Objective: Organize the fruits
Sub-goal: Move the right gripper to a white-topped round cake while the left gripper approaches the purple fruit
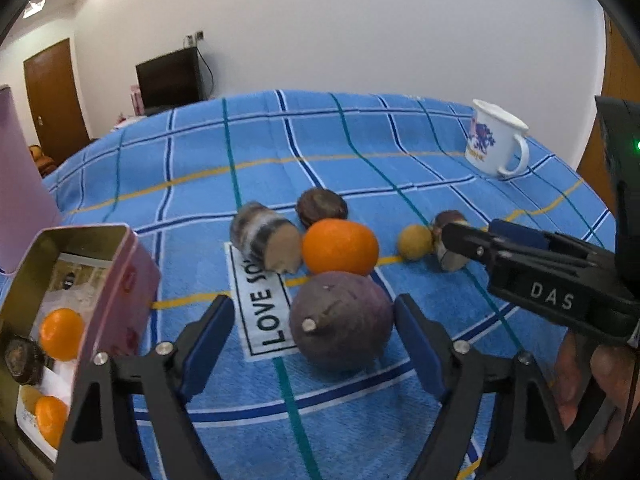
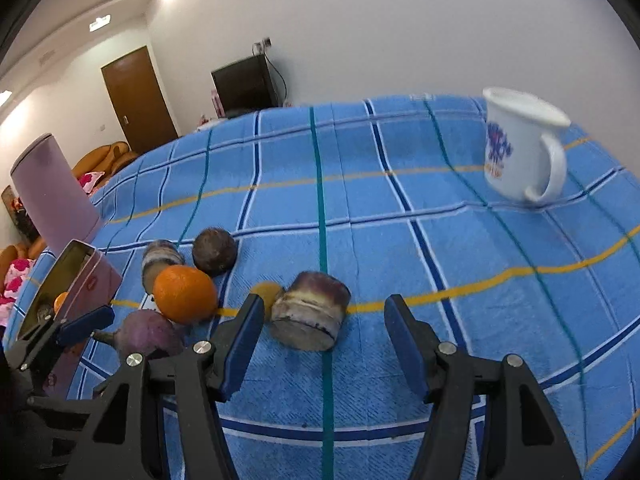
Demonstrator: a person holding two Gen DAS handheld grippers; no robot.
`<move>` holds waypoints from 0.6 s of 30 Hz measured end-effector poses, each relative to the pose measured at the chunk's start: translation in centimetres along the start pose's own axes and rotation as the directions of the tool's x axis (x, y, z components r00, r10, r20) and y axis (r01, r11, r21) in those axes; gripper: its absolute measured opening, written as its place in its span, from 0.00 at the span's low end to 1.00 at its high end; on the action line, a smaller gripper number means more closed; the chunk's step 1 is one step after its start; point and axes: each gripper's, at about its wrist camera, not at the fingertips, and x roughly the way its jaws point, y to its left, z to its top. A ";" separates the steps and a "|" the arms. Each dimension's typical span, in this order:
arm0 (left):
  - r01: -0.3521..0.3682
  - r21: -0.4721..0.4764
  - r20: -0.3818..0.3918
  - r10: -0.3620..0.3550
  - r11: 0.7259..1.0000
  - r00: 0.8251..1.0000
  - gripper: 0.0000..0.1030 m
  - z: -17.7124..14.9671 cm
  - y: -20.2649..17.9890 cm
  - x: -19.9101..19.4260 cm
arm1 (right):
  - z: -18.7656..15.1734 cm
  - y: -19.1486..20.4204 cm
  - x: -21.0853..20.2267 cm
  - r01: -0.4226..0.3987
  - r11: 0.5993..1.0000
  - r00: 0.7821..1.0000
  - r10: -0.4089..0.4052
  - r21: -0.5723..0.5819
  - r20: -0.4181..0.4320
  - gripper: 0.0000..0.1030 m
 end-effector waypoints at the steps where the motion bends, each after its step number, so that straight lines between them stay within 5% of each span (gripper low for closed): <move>1: 0.008 -0.004 -0.007 -0.008 1.000 1.000 0.78 0.0 0.0 0.2 | 0.0 -0.1 0.2 -0.012 1.000 1.000 0.012 0.007 -0.009 0.62; 5: 0.021 -0.012 -0.017 -0.021 1.000 1.000 0.76 -0.1 0.1 0.4 | 0.0 -0.2 0.9 -0.032 0.999 0.998 0.033 0.015 -0.047 0.58; 9: 0.042 0.022 -0.009 -0.042 0.999 0.999 0.55 -0.1 -0.6 0.2 | 0.0 -0.2 1.3 -0.077 0.997 0.995 0.078 0.018 -0.065 0.43; 18: 0.063 0.013 0.007 -0.063 0.998 0.998 0.54 0.0 -0.4 -0.2 | 0.0 -0.2 0.3 -0.069 0.998 0.997 0.069 0.012 -0.018 0.41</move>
